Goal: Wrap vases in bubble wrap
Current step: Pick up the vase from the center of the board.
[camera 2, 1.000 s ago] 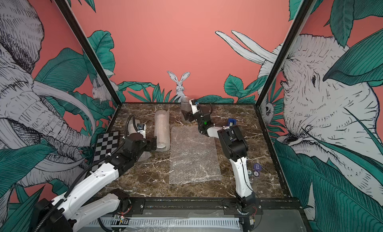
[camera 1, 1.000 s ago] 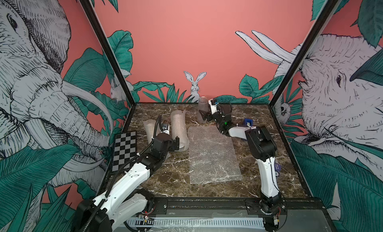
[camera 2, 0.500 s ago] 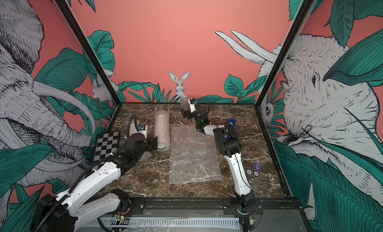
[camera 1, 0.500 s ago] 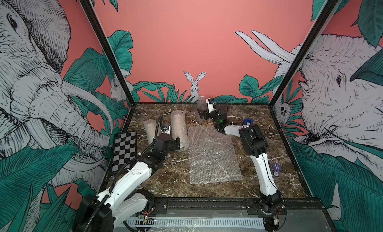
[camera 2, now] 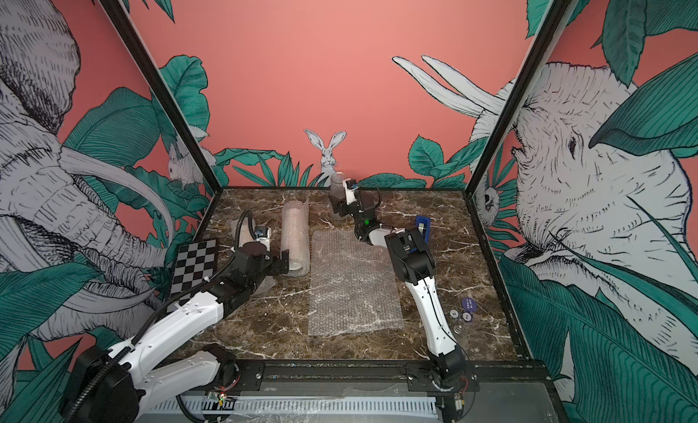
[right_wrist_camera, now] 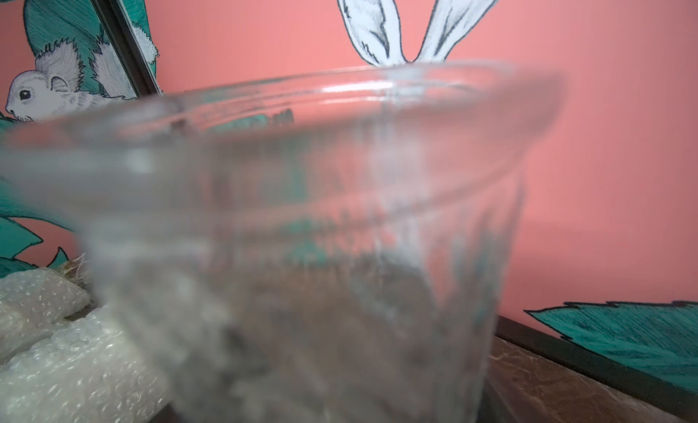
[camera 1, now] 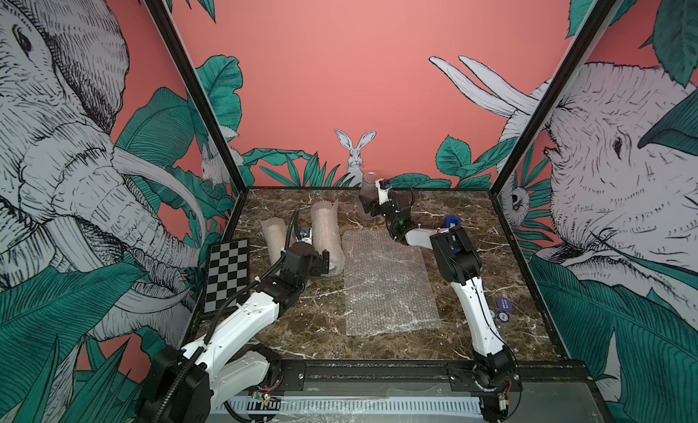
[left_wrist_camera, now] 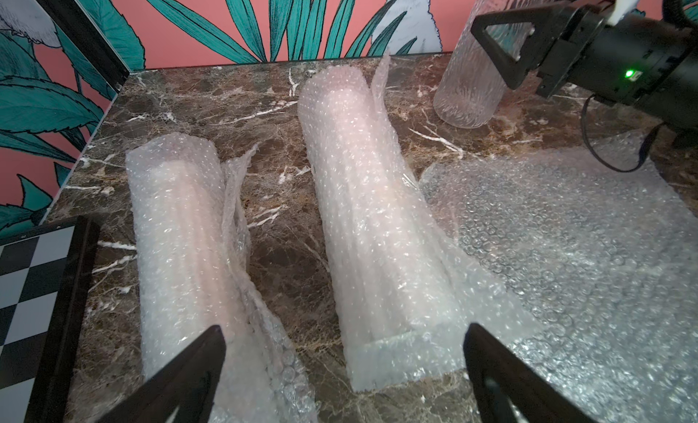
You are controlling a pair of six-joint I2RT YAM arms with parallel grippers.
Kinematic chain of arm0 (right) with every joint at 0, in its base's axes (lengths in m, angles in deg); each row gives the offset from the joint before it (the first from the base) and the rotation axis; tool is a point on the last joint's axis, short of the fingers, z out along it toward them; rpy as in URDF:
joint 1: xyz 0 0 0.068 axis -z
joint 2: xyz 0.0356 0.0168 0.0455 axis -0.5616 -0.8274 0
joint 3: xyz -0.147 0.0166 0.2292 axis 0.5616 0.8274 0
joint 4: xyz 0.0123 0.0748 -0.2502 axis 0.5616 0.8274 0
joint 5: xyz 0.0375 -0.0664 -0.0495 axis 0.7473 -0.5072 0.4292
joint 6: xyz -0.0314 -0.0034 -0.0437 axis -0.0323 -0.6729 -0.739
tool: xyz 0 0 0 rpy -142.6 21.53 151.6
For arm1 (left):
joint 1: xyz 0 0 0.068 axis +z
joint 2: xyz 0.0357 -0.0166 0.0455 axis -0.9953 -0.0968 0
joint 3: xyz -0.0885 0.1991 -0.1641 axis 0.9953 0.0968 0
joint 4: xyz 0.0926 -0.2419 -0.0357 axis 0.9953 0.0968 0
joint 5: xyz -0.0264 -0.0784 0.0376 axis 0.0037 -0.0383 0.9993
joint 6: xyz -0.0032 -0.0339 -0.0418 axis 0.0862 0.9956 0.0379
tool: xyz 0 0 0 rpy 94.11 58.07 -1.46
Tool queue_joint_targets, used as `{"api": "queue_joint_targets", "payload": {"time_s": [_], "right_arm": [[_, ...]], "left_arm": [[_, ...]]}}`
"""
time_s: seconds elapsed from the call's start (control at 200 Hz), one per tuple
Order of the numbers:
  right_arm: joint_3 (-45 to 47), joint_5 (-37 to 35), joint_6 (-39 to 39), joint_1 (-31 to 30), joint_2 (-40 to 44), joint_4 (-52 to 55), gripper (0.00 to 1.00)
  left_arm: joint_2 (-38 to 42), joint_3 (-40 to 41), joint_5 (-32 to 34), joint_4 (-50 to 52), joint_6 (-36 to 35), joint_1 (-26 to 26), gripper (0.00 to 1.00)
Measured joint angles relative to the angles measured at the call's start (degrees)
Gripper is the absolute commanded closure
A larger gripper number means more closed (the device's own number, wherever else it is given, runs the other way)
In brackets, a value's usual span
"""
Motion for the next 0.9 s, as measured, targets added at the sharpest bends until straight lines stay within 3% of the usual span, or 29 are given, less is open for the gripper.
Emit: {"api": "queue_joint_targets", "payload": {"time_s": [0.25, 0.48, 0.625, 0.76, 0.9], "right_arm": [[11.52, -0.61, -2.56, 0.0, 10.29, 3.69, 0.36], [25.94, -4.17, -6.73, 0.0, 32.15, 11.32, 0.38], [38.21, -6.25, -8.39, 0.0, 47.71, 12.44, 0.39], [48.39, -8.0, -8.33, 0.02, 59.65, 18.97, 0.43], [57.77, -9.53, -7.63, 0.0, 70.69, 27.89, 0.42]], "left_arm": [[-2.21, -1.18, -4.37, 0.72, 1.68, 0.02, 0.01], [-9.25, -5.53, -16.65, 0.59, 4.46, -0.46, 0.08], [-12.02, -6.82, -19.5, 0.79, 6.27, -5.77, 0.08], [-19.15, -13.46, -19.34, 2.25, 8.17, -12.02, 0.08], [-27.47, -19.82, -19.12, 4.57, 10.12, -13.4, 0.09]]}}
